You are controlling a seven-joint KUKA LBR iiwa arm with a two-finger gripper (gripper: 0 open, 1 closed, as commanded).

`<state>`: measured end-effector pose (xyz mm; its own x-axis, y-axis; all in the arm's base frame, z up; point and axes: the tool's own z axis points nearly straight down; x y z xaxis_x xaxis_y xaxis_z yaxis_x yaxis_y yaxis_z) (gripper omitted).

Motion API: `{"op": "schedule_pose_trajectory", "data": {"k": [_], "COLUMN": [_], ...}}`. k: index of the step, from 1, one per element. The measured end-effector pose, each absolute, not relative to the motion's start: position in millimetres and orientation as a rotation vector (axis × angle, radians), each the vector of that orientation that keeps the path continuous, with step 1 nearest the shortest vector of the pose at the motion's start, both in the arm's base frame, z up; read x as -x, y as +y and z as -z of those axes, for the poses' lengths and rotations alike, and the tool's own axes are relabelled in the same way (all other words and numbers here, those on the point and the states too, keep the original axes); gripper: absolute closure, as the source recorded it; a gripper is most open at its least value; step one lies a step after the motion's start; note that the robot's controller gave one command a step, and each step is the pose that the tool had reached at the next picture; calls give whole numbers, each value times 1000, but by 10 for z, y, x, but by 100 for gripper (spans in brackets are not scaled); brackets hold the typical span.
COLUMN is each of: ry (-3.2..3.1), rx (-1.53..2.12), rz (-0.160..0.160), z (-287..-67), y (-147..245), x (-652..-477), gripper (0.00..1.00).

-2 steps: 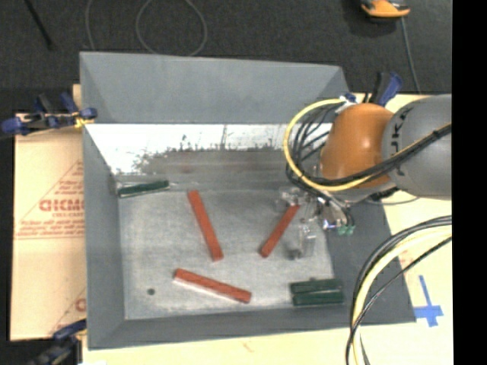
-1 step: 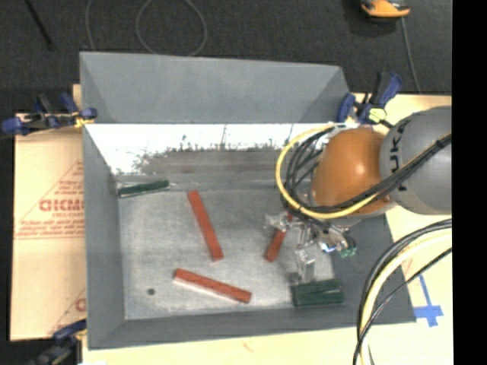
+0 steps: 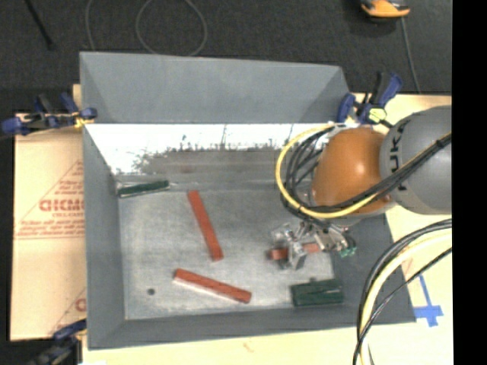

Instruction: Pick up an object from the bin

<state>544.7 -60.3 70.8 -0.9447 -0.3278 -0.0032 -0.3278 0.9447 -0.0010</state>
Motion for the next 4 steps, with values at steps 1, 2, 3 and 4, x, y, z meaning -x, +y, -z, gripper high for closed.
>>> {"op": "schedule_pose_trajectory", "data": {"k": [1, 2, 3, 4], "ry": [3095, 3094, 3091, 3087], "rx": [521, 519, 509, 524], "rz": [0, 0, 9, 9], "z": [-708, -712, -1948, -2542], "y": [-601, -599, -1096, -1147], "x": [-5446, -5450, -5001, -5131], "gripper": [0, 100, 100, 100]}}
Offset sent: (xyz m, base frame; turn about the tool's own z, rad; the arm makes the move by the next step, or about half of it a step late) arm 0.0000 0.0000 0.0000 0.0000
